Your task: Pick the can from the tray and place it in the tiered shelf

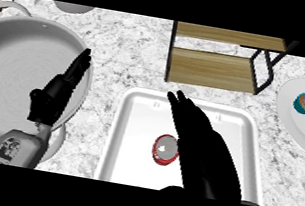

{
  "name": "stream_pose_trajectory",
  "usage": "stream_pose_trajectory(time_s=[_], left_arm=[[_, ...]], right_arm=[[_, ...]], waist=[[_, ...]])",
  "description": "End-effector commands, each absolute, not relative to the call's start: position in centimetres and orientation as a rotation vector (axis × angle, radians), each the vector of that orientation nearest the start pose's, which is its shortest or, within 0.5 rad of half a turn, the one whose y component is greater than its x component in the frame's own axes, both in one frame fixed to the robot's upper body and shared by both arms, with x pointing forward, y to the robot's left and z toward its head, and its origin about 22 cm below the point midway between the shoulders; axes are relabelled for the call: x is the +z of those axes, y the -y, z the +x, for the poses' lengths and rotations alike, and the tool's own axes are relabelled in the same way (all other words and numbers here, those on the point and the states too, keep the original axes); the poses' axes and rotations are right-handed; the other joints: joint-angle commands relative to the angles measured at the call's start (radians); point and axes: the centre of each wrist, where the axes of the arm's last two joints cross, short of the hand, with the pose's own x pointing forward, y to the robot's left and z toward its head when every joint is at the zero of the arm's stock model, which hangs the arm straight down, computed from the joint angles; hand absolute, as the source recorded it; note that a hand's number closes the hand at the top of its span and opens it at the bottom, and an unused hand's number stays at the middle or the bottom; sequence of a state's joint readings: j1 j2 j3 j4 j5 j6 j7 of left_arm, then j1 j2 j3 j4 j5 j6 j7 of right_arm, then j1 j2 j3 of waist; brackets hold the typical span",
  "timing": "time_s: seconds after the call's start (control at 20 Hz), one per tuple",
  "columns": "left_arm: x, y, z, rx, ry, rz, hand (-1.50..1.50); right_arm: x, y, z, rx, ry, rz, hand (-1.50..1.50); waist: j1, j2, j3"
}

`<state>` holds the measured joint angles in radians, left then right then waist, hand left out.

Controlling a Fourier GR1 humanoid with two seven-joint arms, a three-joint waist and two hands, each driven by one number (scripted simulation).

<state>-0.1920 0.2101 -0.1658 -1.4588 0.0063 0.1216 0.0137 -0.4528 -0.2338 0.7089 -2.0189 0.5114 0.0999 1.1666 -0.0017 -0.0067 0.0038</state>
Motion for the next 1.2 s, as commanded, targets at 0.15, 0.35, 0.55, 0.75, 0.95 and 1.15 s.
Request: stream_pose_trajectory(time_s=[0.15,0.35,0.55,0.75,0.95,1.15], left_arm=[[2.1,-23.1,28.7,-0.255,1.563,0.127,0.00],[0.9,-22.6,27.8,-0.248,1.577,0.113,0.00],[1.4,-21.0,26.1,-0.258,1.573,0.128,0.00],[1.9,-22.0,27.3,-0.258,1.577,0.116,0.00],[2.4,-22.8,27.6,-0.263,1.580,0.115,0.00],[1.7,-22.3,27.7,-0.251,1.569,0.110,0.00]], right_arm=[[16.6,8.8,19.7,0.937,1.141,-0.620,-1.50],[14.5,7.6,19.8,0.913,1.131,-0.630,-1.50],[13.3,6.5,20.7,0.931,1.112,-0.627,-1.50],[12.1,6.0,21.7,0.969,1.072,-0.641,-1.50],[11.3,6.2,20.8,0.965,1.062,-0.652,-1.50],[12.7,5.8,19.9,0.988,1.052,-0.666,-1.50]], waist=[[-0.004,0.005,-0.005],[-0.002,0.005,-0.005],[0.008,0.004,-0.004],[0.005,0.006,-0.004],[0.002,0.005,-0.004],[-0.001,0.005,-0.004]])
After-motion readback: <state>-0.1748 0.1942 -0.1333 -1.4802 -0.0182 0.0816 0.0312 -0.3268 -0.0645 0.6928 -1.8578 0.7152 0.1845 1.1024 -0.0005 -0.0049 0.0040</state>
